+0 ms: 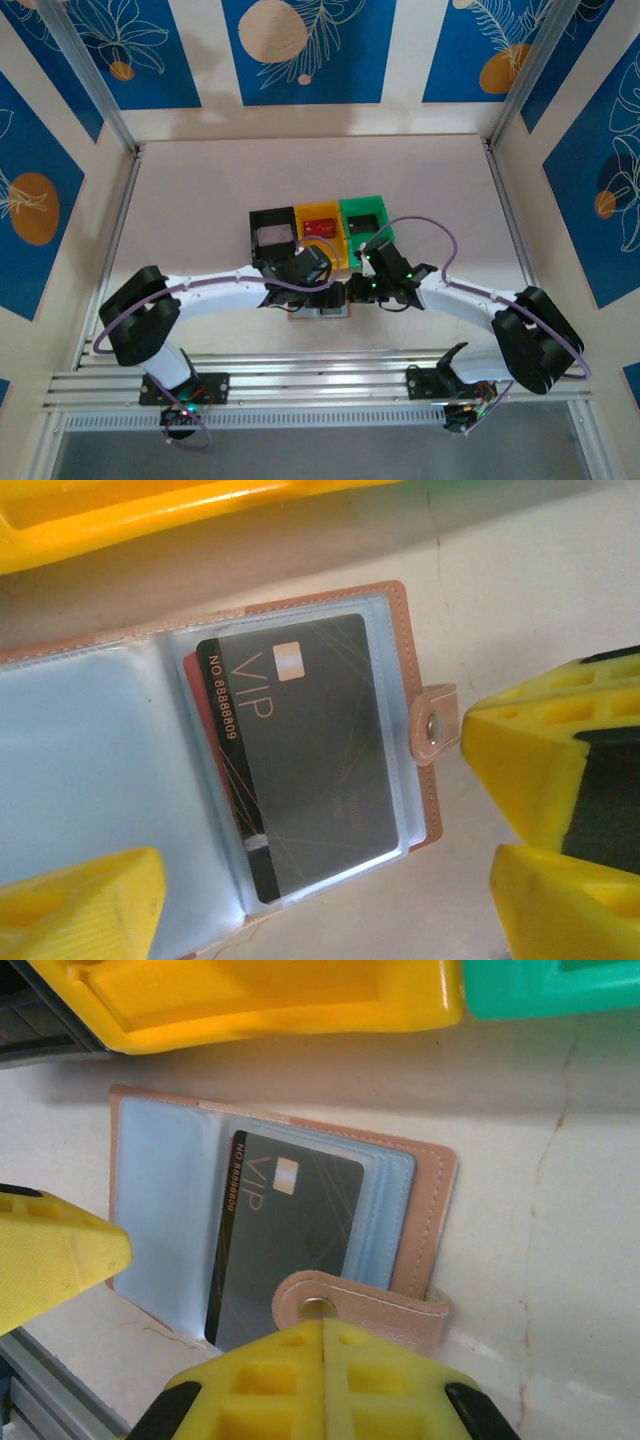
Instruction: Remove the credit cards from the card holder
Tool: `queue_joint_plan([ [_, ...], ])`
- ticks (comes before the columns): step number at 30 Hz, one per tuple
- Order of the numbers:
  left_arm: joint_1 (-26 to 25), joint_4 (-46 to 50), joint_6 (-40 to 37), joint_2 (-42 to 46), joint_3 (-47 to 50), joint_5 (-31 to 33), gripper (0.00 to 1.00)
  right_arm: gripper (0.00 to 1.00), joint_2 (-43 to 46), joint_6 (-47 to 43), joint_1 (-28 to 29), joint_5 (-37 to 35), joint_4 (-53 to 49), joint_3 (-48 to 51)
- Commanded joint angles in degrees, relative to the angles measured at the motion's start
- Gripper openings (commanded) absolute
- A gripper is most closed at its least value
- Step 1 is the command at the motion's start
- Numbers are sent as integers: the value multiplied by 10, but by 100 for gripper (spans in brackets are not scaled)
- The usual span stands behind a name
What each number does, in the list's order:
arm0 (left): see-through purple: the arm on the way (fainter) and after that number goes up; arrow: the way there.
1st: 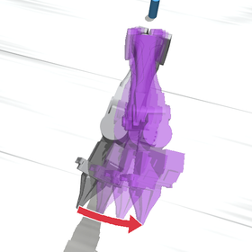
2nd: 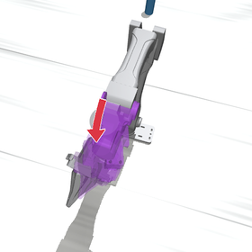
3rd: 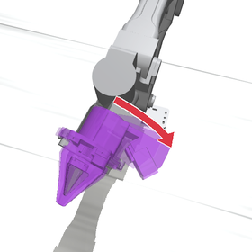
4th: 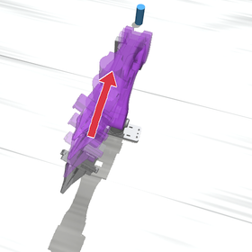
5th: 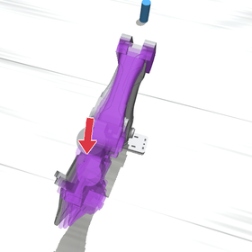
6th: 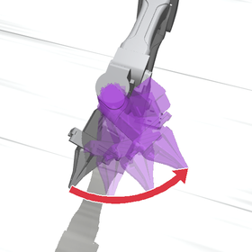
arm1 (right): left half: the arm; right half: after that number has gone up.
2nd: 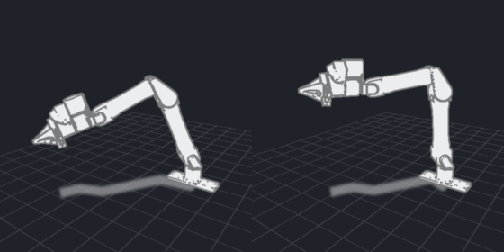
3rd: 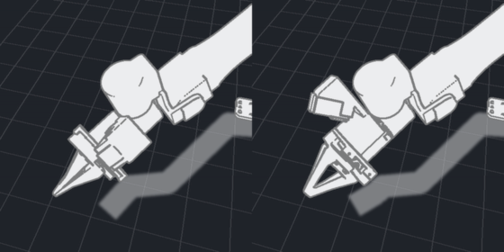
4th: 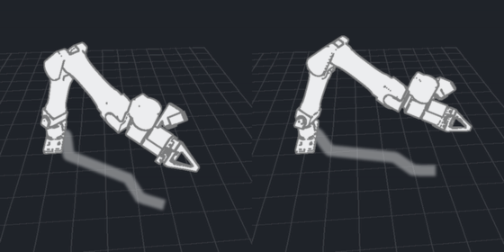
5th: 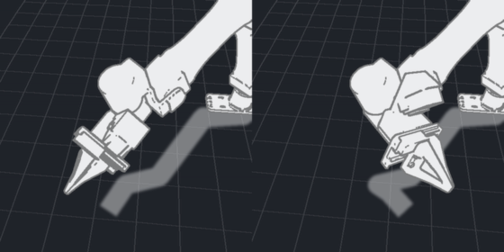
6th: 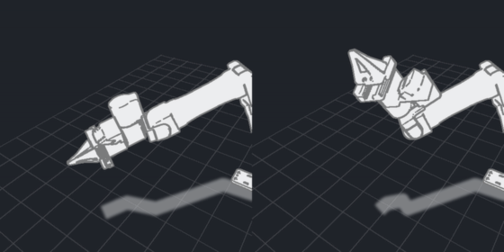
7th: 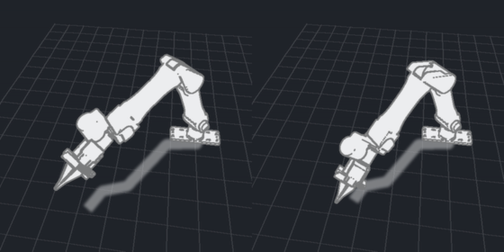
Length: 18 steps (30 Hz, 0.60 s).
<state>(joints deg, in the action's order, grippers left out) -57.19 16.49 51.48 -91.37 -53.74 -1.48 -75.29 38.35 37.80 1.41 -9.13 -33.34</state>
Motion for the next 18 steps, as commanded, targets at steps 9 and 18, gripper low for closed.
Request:
queue_joint_plan([
  [9, -6, -13, 15, -16, 13, 0, 63, 6, 2, 11, -8, -10, 4, 14],
  [18, -6, -11, 16, -33, 5, 7, 51, 6, -12, 14, -7, -6, 11, 13],
])
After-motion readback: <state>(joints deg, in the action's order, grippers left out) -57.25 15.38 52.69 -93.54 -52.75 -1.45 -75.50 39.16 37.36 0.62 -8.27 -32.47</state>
